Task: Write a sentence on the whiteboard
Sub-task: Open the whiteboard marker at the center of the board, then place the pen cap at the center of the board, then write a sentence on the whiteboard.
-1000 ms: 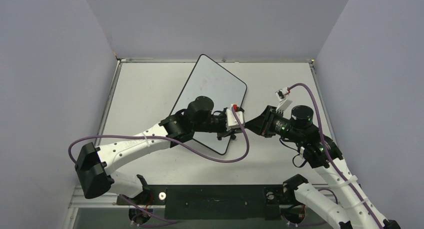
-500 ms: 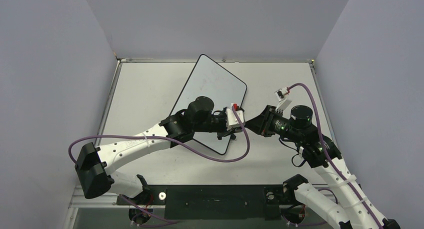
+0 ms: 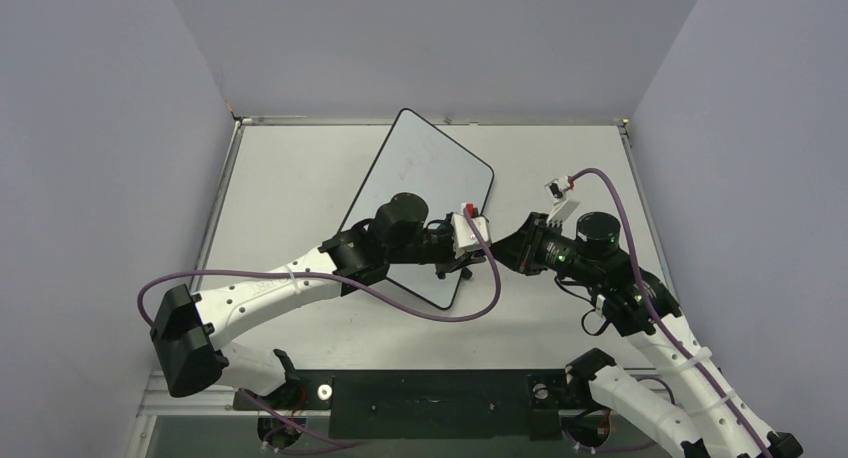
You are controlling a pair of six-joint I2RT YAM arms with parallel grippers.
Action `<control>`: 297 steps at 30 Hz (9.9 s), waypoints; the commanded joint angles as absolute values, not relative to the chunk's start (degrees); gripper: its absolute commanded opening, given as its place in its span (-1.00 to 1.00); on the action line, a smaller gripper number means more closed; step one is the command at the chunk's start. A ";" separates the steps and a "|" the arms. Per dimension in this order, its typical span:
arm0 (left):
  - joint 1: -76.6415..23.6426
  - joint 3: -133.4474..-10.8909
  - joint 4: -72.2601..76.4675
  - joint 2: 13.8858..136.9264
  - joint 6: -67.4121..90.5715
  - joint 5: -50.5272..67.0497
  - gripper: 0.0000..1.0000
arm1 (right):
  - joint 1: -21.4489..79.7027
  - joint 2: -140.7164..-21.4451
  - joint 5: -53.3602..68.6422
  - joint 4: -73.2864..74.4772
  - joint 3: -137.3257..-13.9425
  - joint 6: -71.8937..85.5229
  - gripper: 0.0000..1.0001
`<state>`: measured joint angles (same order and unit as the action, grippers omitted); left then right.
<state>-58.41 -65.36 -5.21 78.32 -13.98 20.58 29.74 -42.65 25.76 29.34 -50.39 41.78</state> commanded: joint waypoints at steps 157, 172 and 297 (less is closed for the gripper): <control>-15.29 -36.24 -16.73 39.00 29.11 -25.12 -0.13 | 18.18 -41.06 18.76 34.90 -50.18 42.22 -1.00; -15.37 -48.64 0.68 59.89 17.56 0.47 -0.13 | 18.20 -40.84 19.54 35.39 -49.82 41.20 -1.00; -24.97 -101.26 -27.57 108.23 1.93 37.11 -1.00 | 53.06 -83.99 8.03 -35.56 -51.35 29.89 -1.00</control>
